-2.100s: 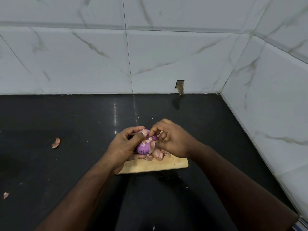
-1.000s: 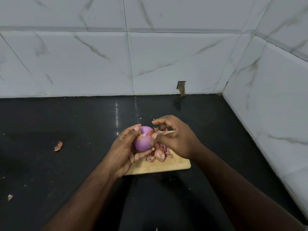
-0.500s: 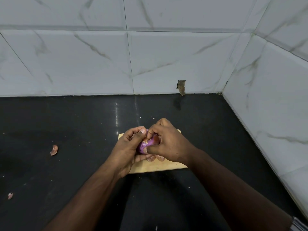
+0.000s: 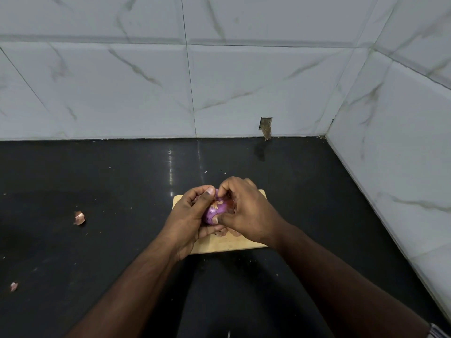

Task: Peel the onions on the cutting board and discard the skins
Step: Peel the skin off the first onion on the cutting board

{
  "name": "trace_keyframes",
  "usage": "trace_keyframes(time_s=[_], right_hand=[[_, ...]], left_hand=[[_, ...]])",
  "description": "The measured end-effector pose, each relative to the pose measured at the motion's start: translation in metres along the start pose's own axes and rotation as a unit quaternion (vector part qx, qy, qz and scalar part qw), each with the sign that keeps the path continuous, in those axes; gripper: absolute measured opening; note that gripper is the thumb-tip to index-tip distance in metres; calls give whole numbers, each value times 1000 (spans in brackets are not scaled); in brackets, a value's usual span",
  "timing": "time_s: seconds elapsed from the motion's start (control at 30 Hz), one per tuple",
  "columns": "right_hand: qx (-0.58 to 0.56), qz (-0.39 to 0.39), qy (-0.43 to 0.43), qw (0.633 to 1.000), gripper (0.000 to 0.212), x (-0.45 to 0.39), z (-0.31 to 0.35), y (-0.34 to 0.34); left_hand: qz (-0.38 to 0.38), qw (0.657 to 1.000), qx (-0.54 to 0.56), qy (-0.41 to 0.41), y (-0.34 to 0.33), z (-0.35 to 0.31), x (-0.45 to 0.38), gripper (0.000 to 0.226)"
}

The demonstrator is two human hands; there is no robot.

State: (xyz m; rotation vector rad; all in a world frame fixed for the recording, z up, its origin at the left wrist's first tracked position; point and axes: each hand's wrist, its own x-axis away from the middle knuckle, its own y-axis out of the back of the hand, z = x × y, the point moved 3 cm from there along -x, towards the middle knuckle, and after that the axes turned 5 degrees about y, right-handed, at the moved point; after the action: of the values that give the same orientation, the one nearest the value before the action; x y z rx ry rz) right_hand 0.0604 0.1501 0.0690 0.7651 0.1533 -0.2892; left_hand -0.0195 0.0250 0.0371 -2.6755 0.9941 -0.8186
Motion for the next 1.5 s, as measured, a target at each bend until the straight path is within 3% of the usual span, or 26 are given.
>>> trace_keyframes(time_s=[0.67, 0.8, 1.0, 1.27, 1.5], right_hand=[[1, 77, -13, 997, 35, -2, -6, 5], [-4, 70, -17, 997, 38, 0, -9, 2], [-8, -16, 2, 1000, 28, -4, -10, 12], [29, 6, 48, 998, 4, 1, -15, 13], [32, 19, 52, 998, 9, 4, -20, 16]], left_hand=[[-20, 1000, -23, 0, -2, 9, -6, 35], [-25, 999, -20, 4, -2, 7, -5, 33], [-20, 1000, -11, 2, -3, -3, -6, 35], [-24, 999, -33, 8, 1, -1, -4, 36], [-43, 999, 6, 17, 0, -2, 0, 29]])
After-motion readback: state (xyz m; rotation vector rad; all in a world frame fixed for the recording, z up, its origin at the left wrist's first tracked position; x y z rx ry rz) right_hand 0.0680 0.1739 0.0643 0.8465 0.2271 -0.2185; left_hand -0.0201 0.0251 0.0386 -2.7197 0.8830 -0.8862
